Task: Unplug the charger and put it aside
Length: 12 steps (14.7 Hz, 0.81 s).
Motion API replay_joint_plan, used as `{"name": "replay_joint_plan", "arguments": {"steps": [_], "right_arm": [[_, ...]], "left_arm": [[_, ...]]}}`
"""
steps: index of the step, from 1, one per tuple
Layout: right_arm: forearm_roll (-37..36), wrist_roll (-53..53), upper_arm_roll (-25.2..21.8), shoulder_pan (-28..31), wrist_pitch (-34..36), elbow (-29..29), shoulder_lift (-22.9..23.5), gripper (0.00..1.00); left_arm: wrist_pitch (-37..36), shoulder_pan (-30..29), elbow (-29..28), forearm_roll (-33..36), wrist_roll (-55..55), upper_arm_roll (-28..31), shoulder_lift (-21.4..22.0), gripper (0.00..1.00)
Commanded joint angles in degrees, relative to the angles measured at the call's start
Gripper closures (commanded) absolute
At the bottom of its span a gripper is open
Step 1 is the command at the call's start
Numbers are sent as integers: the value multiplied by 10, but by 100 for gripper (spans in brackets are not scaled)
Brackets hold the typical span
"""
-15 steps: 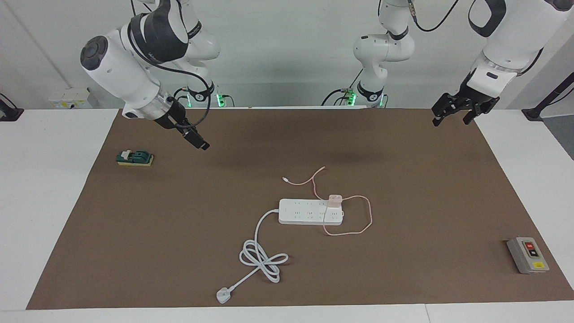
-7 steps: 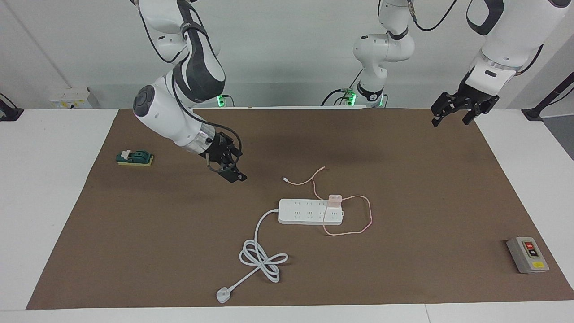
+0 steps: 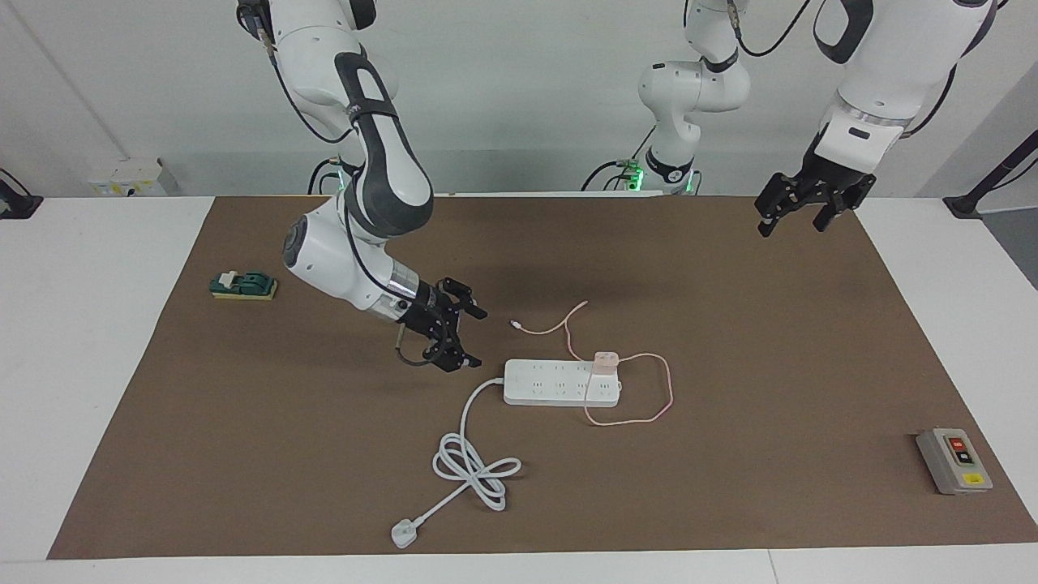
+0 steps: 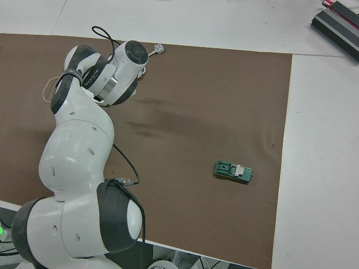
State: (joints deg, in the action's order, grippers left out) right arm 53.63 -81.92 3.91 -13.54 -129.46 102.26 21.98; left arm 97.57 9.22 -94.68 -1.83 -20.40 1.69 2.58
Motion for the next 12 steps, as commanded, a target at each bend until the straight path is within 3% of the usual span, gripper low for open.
{"name": "replay_joint_plan", "arguments": {"steps": [1,4,7,12], "right_arm": [[18,-16,0,-16,-12,-44,44,0],[95,52,0,-13,-1,-53,64,0],[113,89,0,-10,31,-53,68,0],[139,145,0,-4,39,-54,90,0]], "left_arm": [[32,37,-24,-1,-158,4,9,0],[36,71,-43,-1,-377,4,11,0],[46,85,-47,-1,-525,2,-1,0],[49,118,9,-5,-712,3,-108,0]]}}
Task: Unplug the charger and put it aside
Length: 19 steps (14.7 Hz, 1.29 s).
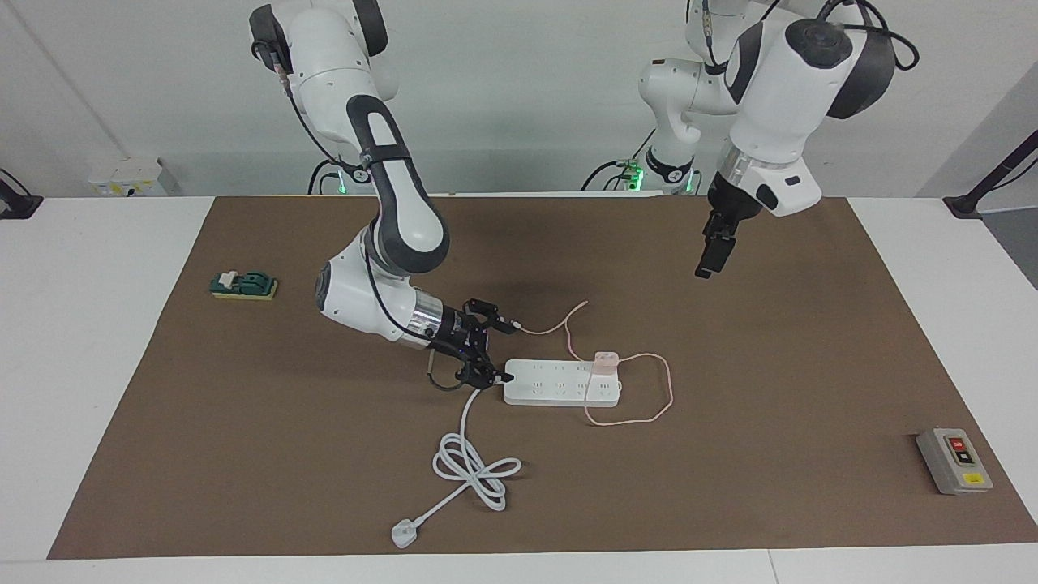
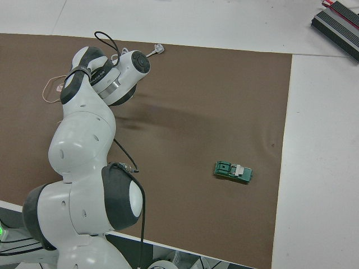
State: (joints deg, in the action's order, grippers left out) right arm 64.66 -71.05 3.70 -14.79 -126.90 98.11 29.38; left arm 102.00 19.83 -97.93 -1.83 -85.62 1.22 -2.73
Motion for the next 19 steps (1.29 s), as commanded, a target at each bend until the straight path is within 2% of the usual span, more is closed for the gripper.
{"name": "replay_joint_plan", "arguments": {"steps": [1,4,6,8,12,15,19], "right_arm": [[33,37,3,10,18,-14,23,0],[32,38,3,7,23,-61,68,0],[31,41,2,6,20,-62,78,0],[28,46,2,3,17,-63,82,0],[35,69,3,-13,2,-63,92,0],[34,71,2,-15,-5,-62,92,0],[30,82,2,-15,-12,-63,105,0]], "left_arm": [[10,14,56,-6,-85,9,-78,0],[69,21,33,-5,-153,8,-87,0],[83,26,27,-5,-168,8,-111,0],[119,36,14,-5,-205,9,-118,0],[144,60,12,-5,-235,9,-143,0],[148,78,51,-3,-237,11,-208,0],[157,84,58,3,-236,10,-232,0]]}}
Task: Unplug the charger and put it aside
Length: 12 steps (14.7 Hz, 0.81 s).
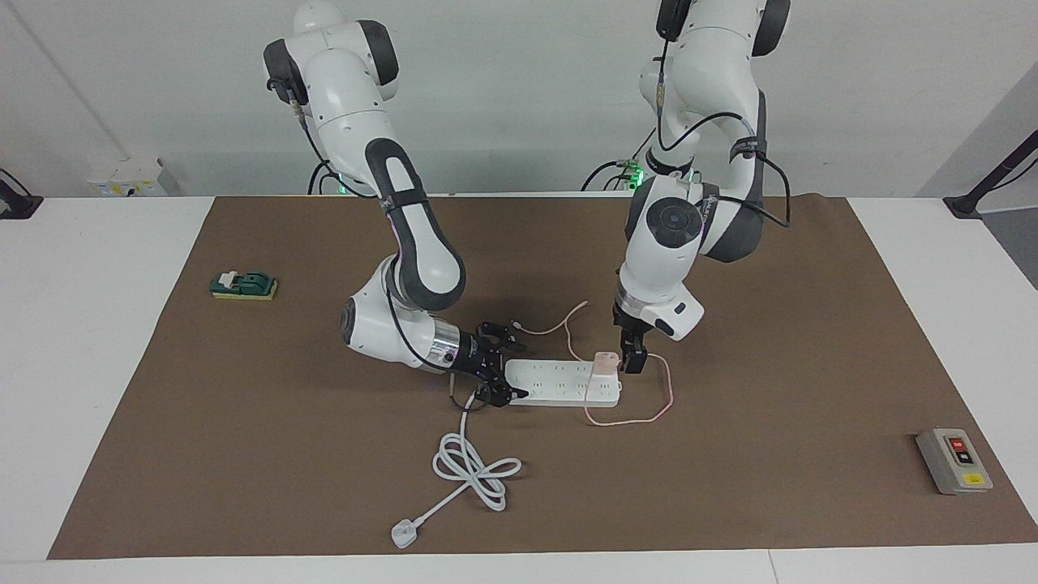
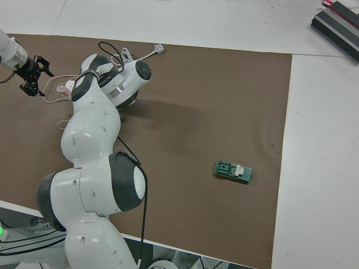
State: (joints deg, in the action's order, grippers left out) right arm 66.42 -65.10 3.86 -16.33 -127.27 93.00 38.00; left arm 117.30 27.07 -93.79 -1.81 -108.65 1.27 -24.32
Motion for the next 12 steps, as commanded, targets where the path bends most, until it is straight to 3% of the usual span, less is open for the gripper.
{"name": "replay_joint_plan", "arguments": {"steps": [1,3,12], "right_arm": [[9,23,0,-2,-10,-13,22,0],[7,24,0,-3,-11,-16,25,0],[-3,25,-1,-4,-13,-47,36,0]], "left_arm": [[11,18,24,5,-5,9,-26,0],[43,23,25,5,-4,8,-35,0],[47,33,-8,4,5,8,-28,3]]}}
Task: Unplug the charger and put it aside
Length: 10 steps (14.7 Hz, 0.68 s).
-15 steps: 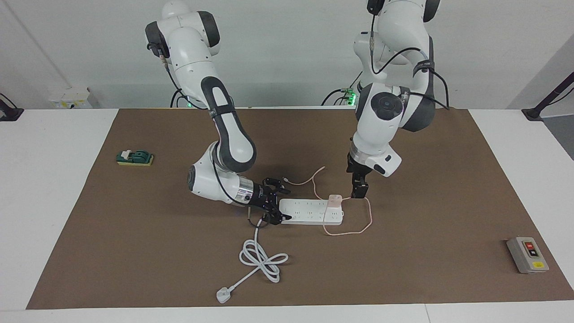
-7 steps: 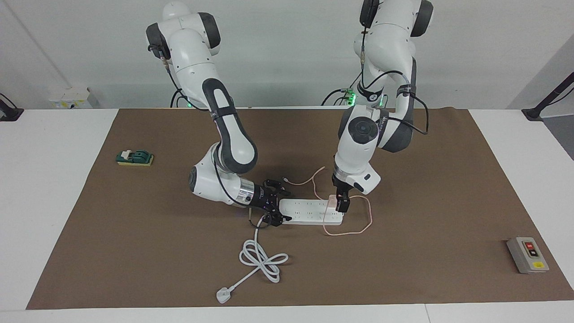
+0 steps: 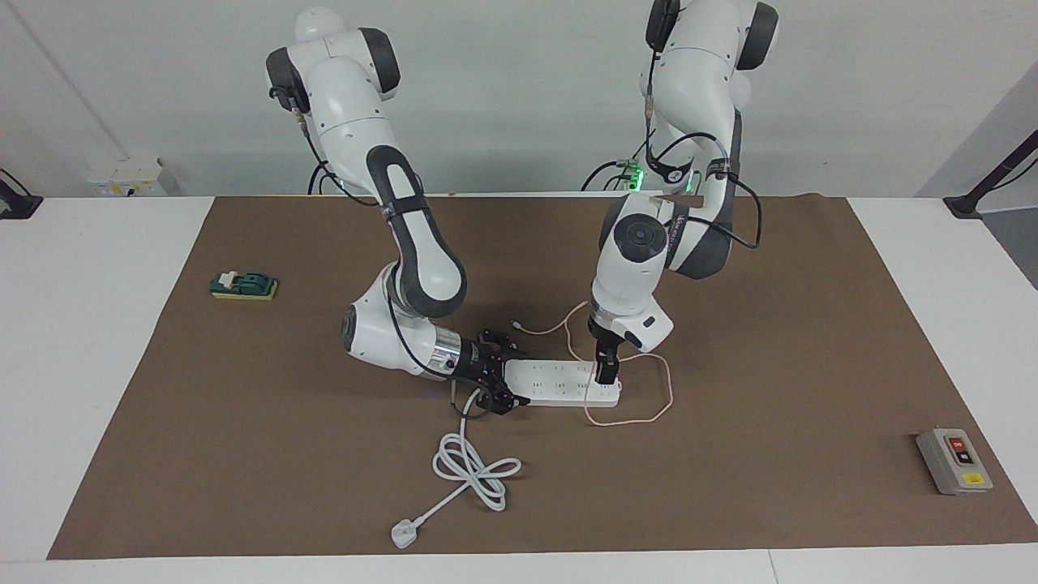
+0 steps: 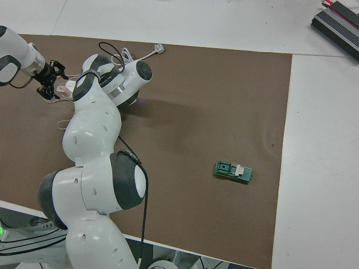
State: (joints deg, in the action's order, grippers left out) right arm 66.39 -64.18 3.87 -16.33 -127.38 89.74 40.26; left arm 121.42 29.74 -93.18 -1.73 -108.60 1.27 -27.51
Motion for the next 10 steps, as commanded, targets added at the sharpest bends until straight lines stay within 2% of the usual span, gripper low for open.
{"name": "replay_joint_plan", "arguments": {"steps": [1,5,7,10], "right_arm": [[-5,16,-1,-9,-25,-14,14,0],[-3,23,0,-19,-44,-6,18,0],[-2,23,0,-20,-45,-1,18,0],[-2,24,0,-20,-45,8,16,0]], "left_arm": [[6,7,-17,3,5,8,4,4],[7,7,-26,12,7,9,7,7],[5,8,-26,13,7,9,7,31],[11,10,-25,13,7,9,7,92]]}}
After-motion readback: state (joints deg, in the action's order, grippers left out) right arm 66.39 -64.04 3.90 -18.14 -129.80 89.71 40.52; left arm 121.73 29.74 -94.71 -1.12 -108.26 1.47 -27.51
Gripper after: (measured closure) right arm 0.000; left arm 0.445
